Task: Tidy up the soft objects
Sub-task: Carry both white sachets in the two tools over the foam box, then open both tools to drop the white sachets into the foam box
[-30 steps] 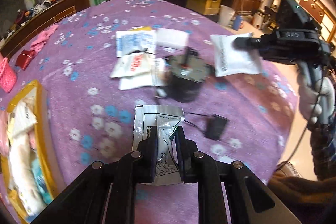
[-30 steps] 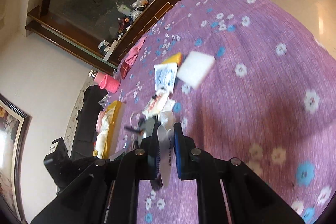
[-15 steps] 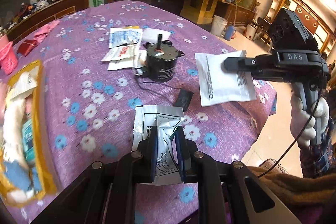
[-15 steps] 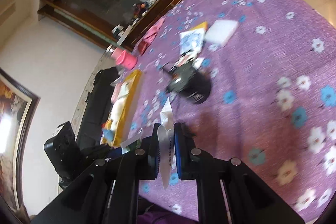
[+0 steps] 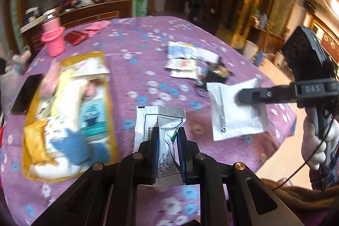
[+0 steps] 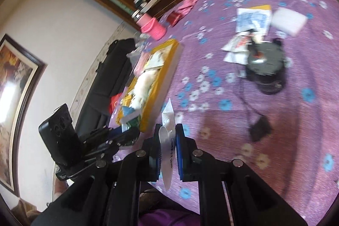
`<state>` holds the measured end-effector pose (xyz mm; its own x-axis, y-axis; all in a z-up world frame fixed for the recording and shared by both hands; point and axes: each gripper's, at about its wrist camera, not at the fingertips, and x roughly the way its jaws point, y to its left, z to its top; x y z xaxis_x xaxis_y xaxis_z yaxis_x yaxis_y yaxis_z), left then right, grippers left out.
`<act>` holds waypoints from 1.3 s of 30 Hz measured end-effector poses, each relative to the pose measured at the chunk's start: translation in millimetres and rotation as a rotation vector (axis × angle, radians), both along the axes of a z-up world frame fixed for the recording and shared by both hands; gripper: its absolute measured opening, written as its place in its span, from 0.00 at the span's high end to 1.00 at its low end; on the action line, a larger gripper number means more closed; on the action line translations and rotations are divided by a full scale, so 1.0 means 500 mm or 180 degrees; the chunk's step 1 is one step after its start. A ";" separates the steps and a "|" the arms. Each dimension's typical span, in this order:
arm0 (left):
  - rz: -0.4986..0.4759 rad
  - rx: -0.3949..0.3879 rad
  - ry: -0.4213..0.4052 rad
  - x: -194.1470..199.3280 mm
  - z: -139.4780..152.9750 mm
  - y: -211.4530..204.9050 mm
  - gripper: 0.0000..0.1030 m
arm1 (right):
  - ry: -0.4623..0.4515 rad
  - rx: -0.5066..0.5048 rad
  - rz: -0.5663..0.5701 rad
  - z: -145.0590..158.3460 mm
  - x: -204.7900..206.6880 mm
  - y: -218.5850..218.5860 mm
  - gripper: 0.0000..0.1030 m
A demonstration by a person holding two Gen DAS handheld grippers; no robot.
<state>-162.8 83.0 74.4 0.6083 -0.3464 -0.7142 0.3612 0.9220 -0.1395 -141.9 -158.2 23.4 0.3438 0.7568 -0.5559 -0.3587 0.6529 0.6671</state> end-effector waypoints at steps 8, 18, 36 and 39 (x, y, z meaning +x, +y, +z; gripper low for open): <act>0.0443 -0.0160 -0.0048 0.017 -0.001 0.114 0.85 | -0.0090 -0.0065 0.0306 0.041 0.028 0.121 0.89; 0.0871 -0.0184 -0.0005 0.056 -0.025 0.210 0.85 | -0.0083 -0.0110 0.0594 0.059 0.077 0.250 0.89; 0.1226 -0.0224 0.0160 0.117 -0.071 0.307 0.85 | 0.0058 -0.0366 0.0734 0.009 0.148 0.376 0.89; 0.1174 -0.0134 0.0170 0.113 -0.073 0.300 0.84 | 0.0018 -0.0487 0.0703 0.003 0.163 0.387 0.89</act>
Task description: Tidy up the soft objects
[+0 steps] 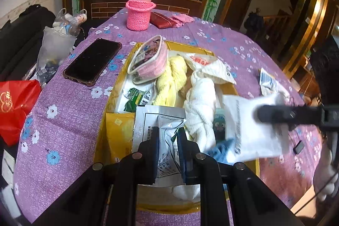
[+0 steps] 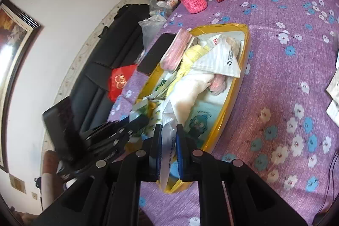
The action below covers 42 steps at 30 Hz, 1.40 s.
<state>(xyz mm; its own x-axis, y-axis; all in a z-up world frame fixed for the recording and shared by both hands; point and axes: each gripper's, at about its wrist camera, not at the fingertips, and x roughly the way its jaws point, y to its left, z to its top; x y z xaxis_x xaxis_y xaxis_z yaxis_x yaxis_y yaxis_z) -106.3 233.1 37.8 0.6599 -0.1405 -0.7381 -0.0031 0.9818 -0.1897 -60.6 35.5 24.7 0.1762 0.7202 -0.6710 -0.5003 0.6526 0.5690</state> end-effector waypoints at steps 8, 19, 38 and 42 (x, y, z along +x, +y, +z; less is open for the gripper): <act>-0.0038 0.0357 0.0078 -0.026 -0.011 -0.020 0.49 | 0.0029 -0.0121 0.0032 -0.024 0.022 0.029 0.88; 0.0482 0.0758 -0.0252 -0.065 0.031 -0.011 0.23 | -0.0220 -0.0536 -0.0129 -0.041 0.038 0.053 0.75; 0.0862 0.1054 -0.0424 -0.087 0.058 -0.007 0.17 | -0.0649 -0.0398 -0.0144 0.018 -0.048 0.043 0.45; 0.0854 0.1051 -0.0432 -0.091 0.061 -0.011 0.17 | -0.0508 -0.0464 0.0031 -0.015 -0.048 0.074 0.45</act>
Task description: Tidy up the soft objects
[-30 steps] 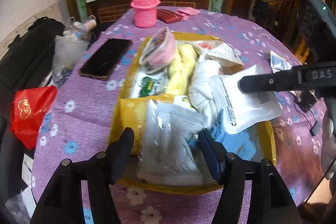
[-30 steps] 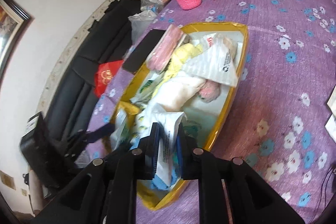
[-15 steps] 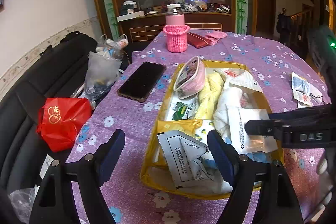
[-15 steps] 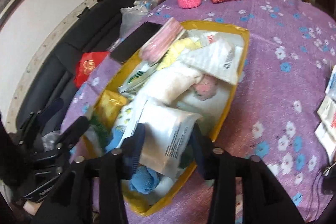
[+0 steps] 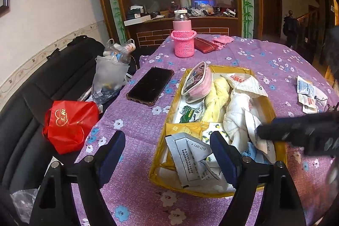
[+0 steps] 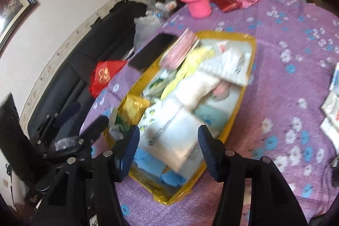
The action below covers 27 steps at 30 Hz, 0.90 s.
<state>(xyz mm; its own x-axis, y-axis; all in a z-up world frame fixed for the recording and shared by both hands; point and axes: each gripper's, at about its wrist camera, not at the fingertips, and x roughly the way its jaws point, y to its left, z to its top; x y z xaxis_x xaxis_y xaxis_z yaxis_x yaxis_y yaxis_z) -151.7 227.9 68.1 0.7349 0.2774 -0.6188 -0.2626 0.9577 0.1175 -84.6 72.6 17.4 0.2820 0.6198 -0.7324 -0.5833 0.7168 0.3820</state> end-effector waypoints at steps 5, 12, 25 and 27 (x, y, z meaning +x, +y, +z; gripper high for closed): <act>0.0023 -0.0006 0.0008 -0.005 0.001 0.002 0.17 | 0.0204 -0.0043 0.0157 -0.044 -0.002 0.028 0.45; -0.0012 0.0033 -0.0022 -0.009 0.011 -0.016 0.17 | 0.0101 0.0174 0.0112 -0.003 -0.008 -0.013 0.45; -0.0181 -0.0162 -0.1061 -0.080 0.092 -0.065 0.00 | -0.0455 0.0140 -0.0311 0.028 -0.058 -0.159 0.37; -0.0251 -0.0368 -0.1066 -0.073 0.096 -0.069 0.00 | -0.0569 0.0055 -0.0348 0.023 -0.068 -0.171 0.36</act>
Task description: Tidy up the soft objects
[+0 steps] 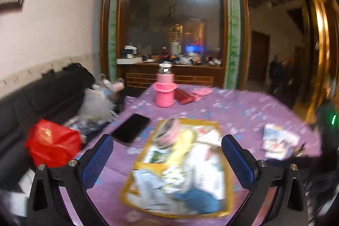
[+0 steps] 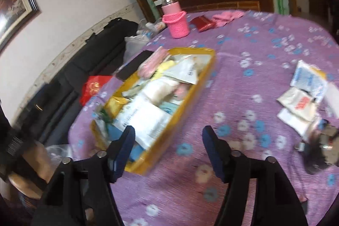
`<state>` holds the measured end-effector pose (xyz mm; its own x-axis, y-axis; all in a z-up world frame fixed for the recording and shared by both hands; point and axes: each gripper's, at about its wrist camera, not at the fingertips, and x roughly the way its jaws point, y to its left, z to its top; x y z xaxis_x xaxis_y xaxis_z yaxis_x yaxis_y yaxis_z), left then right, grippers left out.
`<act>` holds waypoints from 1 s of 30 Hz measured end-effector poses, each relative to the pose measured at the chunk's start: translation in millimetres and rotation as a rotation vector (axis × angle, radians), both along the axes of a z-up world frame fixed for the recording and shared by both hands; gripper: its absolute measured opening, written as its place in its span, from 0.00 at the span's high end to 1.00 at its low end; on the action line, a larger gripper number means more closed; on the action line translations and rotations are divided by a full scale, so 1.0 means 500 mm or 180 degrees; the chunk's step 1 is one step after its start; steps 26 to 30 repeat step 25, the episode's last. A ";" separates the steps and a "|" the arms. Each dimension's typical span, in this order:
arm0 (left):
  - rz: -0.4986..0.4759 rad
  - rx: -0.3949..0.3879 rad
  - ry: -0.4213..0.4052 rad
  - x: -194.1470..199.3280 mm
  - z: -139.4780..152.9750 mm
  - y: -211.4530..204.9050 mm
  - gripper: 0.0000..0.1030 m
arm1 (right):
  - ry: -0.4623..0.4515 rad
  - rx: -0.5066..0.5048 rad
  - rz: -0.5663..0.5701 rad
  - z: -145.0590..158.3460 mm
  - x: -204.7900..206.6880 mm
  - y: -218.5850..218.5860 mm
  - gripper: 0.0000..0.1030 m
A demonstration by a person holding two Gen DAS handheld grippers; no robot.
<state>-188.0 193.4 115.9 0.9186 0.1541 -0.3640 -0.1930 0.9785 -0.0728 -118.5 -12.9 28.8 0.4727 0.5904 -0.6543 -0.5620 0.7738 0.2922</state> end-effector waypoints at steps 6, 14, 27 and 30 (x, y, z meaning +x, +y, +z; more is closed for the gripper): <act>0.0119 0.0153 0.0237 0.031 -0.011 -0.048 0.00 | -0.0147 -0.0292 -0.0015 -0.024 -0.033 -0.023 0.35; 0.0203 0.0220 0.0425 0.033 -0.018 -0.093 0.00 | -0.0335 -0.0454 0.0045 -0.033 -0.069 -0.051 0.31; 0.0239 0.0388 0.0560 0.048 -0.030 -0.152 0.00 | -0.0428 -0.0467 -0.0021 -0.031 -0.082 -0.100 0.25; 0.0239 0.0388 0.0560 0.048 -0.030 -0.152 0.00 | -0.0428 -0.0467 -0.0021 -0.031 -0.082 -0.100 0.25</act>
